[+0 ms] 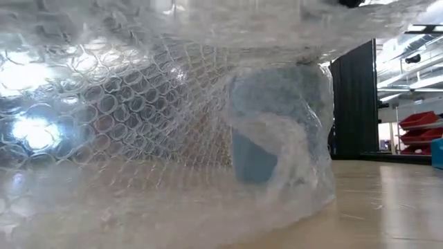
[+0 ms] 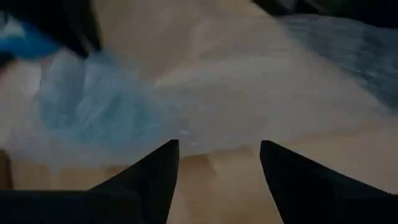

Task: Wrap mug
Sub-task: Wrap the blue cup with bubble wrap

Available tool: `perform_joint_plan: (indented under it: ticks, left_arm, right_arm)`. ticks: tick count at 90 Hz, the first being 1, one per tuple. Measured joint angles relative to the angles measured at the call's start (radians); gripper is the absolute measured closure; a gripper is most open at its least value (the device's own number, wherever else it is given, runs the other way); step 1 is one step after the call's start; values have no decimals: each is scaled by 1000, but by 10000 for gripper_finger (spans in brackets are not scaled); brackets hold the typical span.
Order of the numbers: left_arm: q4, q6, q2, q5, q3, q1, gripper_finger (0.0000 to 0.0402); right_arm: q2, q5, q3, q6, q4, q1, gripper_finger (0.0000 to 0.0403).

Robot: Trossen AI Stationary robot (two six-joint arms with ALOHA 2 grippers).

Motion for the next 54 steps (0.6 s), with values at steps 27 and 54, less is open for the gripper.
perform_joint_plan:
  ticks: [27, 54]
  left_arm:
    - [146, 673, 158, -101, 0, -89, 190]
    - [331, 1140, 282, -178, 0, -93, 190]
  right_arm:
    - [0, 0, 0, 7, 0, 0, 357]
    - [0, -16, 0, 12, 1, 0, 357]
